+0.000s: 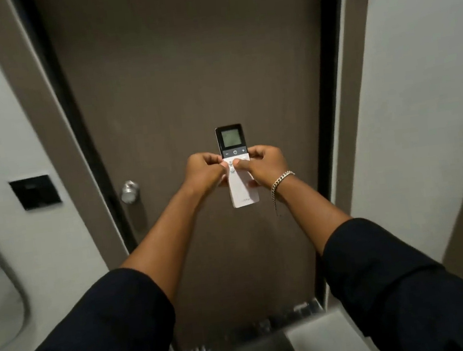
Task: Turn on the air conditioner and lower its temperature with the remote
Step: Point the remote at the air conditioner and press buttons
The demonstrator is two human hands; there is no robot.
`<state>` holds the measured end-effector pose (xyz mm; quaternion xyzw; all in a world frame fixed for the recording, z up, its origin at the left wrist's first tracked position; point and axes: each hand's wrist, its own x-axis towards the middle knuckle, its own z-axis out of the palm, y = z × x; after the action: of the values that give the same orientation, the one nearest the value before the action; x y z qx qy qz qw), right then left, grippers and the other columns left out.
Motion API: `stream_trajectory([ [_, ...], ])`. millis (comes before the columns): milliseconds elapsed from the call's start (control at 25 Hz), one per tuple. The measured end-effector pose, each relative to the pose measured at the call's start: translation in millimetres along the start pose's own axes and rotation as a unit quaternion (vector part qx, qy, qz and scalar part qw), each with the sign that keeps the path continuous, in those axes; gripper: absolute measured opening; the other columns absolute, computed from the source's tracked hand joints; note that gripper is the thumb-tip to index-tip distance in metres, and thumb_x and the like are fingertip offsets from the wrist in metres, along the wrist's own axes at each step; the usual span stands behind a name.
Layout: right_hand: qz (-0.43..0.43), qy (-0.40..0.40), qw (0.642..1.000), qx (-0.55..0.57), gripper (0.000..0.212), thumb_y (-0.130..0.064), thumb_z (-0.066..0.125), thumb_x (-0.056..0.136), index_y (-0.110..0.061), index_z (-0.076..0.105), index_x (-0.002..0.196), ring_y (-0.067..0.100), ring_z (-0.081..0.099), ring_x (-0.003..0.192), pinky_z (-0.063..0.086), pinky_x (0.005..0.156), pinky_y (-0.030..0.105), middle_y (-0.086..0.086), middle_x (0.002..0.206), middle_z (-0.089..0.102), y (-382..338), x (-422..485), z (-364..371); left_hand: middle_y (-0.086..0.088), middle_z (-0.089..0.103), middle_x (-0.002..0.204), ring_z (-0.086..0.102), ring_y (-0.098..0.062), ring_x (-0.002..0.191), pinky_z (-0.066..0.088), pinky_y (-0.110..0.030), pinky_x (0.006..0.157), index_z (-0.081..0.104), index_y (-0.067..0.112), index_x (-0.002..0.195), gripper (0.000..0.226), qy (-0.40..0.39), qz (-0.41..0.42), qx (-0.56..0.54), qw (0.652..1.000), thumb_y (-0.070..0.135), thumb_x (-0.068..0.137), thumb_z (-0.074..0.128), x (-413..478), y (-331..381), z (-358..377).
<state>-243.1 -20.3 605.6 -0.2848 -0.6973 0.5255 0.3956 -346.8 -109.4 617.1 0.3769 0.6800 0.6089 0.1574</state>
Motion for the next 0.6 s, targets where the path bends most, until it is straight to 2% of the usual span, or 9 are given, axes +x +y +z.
stream_trajectory([
  [200, -0.082, -0.018, 0.993, 0.086, 0.025, -0.012, 0.079, 0.072, -0.012, 0.066, 0.094, 0.025, 0.072, 0.089, 0.058, 0.051, 0.032, 0.004, 0.092, 0.071, -111, 14, 9, -0.009, 0.066, 0.082, 0.066, -0.016, 0.065, 0.059, -0.027, 0.056, 0.065, 0.005, 0.088, 0.007, 0.050, 0.116, 0.031, 0.991, 0.000, 0.087, 0.059, 13, 101, -54],
  [280, -0.113, -0.024, 0.988, 0.106, 0.028, -0.012, 0.081, 0.070, -0.015, 0.064, 0.092, 0.022, 0.071, 0.087, 0.058, 0.048, 0.030, 0.001, 0.091, 0.070, -149, 17, 8, -0.008, 0.066, 0.083, 0.066, -0.016, 0.065, 0.058, -0.025, 0.052, 0.064, 0.008, 0.084, 0.009, 0.067, 0.160, 0.036, 0.984, 0.001, 0.086, 0.060, 14, 135, -69],
  [400, -0.155, -0.039, 0.981, 0.109, 0.040, -0.015, 0.083, 0.068, -0.010, 0.066, 0.104, 0.022, 0.071, 0.090, 0.052, 0.044, 0.025, 0.006, 0.099, 0.073, -196, 23, 7, -0.007, 0.068, 0.083, 0.068, -0.016, 0.067, 0.057, -0.026, 0.054, 0.063, 0.016, 0.078, 0.013, 0.083, 0.210, 0.043, 0.973, 0.006, 0.086, 0.062, 15, 175, -90],
  [520, -0.189, -0.056, 0.975, 0.099, 0.029, -0.018, 0.080, 0.072, -0.015, 0.068, 0.098, 0.023, 0.072, 0.090, 0.052, 0.050, 0.028, 0.005, 0.097, 0.074, -228, 25, 5, -0.012, 0.070, 0.088, 0.069, -0.020, 0.071, 0.058, -0.031, 0.060, 0.066, 0.011, 0.085, 0.004, 0.087, 0.241, 0.038, 0.966, 0.009, 0.087, 0.063, 14, 203, -104],
  [600, -0.206, -0.065, 0.971, 0.106, 0.027, -0.018, 0.079, 0.073, -0.017, 0.067, 0.097, 0.023, 0.072, 0.088, 0.052, 0.053, 0.029, 0.004, 0.095, 0.074, -243, 26, 3, -0.014, 0.070, 0.091, 0.070, -0.024, 0.074, 0.059, -0.033, 0.063, 0.067, 0.005, 0.095, 0.010, 0.092, 0.259, 0.043, 0.961, 0.010, 0.087, 0.063, 14, 217, -111],
])
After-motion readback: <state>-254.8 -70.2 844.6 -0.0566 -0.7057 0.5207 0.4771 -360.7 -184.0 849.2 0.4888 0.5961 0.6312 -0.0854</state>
